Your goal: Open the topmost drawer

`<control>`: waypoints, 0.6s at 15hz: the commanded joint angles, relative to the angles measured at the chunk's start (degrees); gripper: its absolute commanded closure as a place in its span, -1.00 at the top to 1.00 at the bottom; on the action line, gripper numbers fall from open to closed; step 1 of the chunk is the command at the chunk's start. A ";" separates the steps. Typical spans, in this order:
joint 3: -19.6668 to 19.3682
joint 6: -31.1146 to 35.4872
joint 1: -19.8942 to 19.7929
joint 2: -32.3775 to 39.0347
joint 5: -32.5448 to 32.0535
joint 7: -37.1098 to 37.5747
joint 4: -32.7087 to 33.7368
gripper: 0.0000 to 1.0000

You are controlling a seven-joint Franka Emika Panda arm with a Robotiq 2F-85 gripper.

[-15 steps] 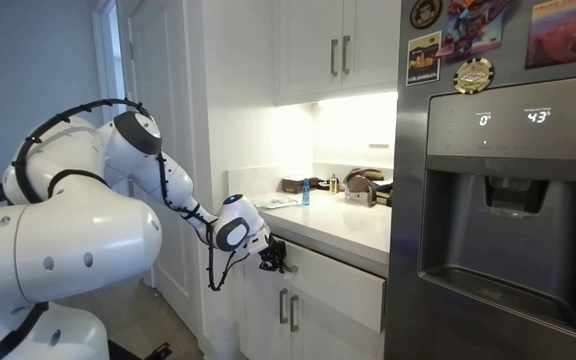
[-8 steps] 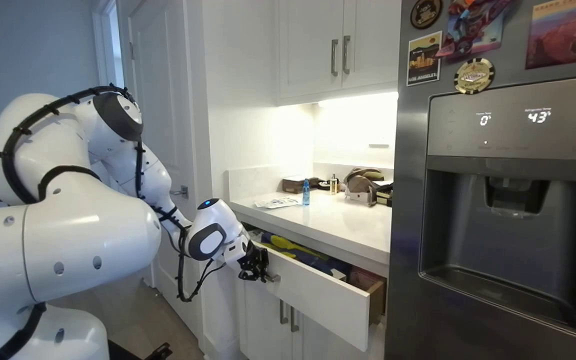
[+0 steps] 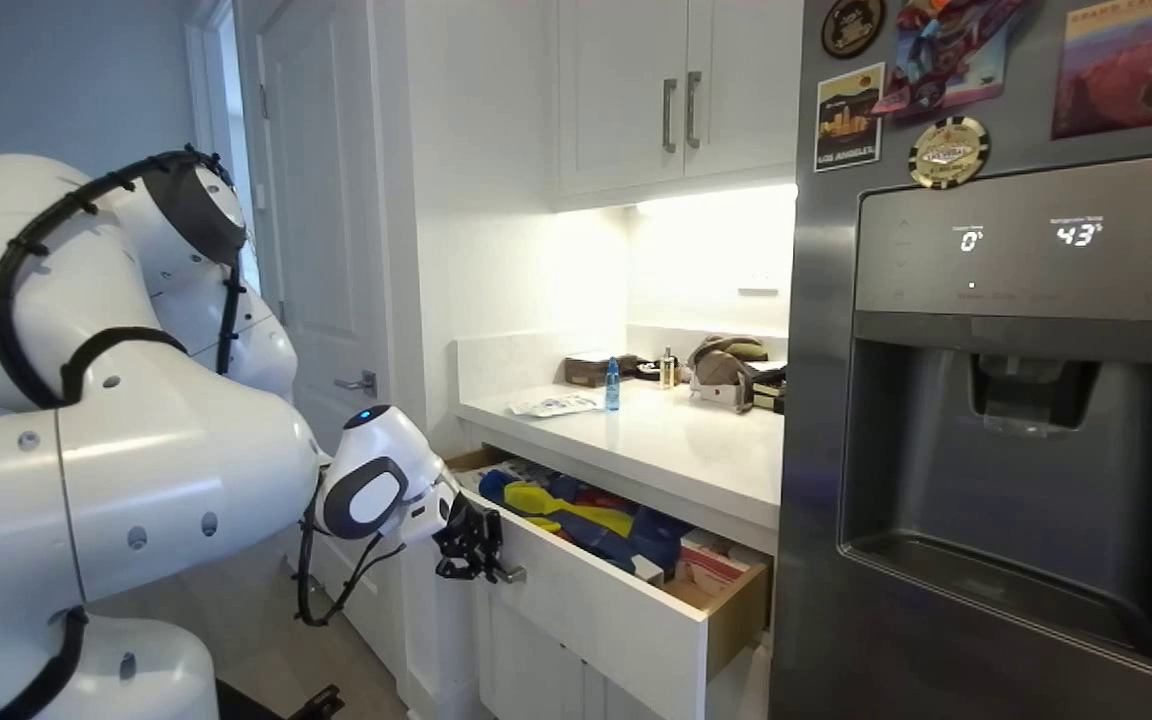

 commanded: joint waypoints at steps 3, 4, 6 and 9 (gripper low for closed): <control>1.54 -1.04 -1.12 12.95 -3.81 -5.37 -6.42 -0.93; 2.06 -0.74 -1.52 13.41 -4.21 -5.20 -6.71 -0.93; 2.49 -0.56 -2.08 14.19 -5.18 -4.42 -7.44 -0.93; 2.98 0.13 -2.86 14.90 -6.43 -3.90 -7.68 -0.93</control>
